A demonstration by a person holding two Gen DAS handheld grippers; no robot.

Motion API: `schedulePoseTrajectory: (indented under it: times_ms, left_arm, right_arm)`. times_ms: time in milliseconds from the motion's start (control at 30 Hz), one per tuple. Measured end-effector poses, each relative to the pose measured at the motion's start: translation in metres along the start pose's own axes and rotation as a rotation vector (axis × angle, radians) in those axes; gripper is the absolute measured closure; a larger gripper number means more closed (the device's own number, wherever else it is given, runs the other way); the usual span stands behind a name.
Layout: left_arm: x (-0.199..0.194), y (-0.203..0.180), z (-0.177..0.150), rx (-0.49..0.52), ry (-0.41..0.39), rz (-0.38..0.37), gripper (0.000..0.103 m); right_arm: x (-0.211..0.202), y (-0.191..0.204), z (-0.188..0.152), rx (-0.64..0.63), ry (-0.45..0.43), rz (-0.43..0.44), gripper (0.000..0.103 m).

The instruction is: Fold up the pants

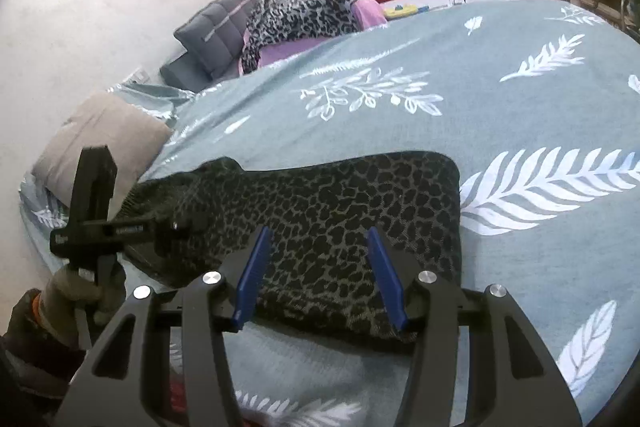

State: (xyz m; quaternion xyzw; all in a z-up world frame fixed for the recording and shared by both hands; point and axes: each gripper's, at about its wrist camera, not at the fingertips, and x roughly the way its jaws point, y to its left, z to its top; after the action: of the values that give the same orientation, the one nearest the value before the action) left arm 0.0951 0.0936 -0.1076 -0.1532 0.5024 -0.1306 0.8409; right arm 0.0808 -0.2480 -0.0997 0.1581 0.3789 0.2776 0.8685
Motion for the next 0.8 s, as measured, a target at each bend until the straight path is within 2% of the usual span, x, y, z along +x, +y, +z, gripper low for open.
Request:
schedulePoseTrajectory:
  times_ms: [133, 200, 300, 367, 400, 533, 633, 800]
  left_arm:
    - [0.008, 0.001, -0.007, 0.007, 0.000, 0.018, 0.080]
    - [0.009, 0.000, -0.007, 0.006, -0.003, 0.027, 0.076]
    - [0.010, -0.003, -0.007, 0.014, -0.007, 0.062, 0.064]
    - [0.008, -0.007, -0.004, 0.025, -0.019, 0.104, 0.048]
    - [0.006, -0.006, -0.003, 0.027, -0.026, 0.120, 0.045]
    - [-0.011, -0.011, 0.003, 0.019, -0.083, 0.163, 0.042]
    - [-0.026, -0.023, 0.009, 0.049, -0.141, 0.174, 0.041]
    - [-0.022, -0.054, 0.018, 0.132, -0.188, 0.108, 0.041]
  right_arm:
    - [0.021, -0.004, -0.002, -0.002, 0.037, -0.031, 0.051]
    - [0.029, -0.005, -0.006, -0.005, 0.056, -0.046, 0.051]
    - [0.040, -0.007, -0.012, -0.021, 0.081, -0.080, 0.051]
    - [0.041, -0.005, -0.017, -0.029, 0.080, -0.093, 0.051]
    - [0.041, -0.004, -0.017, -0.032, 0.079, -0.098, 0.051]
    - [0.035, -0.002, -0.014, -0.021, 0.072, -0.087, 0.051]
    - [0.021, 0.000, -0.003, -0.016, 0.020, -0.091, 0.051]
    - [0.020, -0.010, 0.021, 0.005, -0.027, -0.133, 0.051]
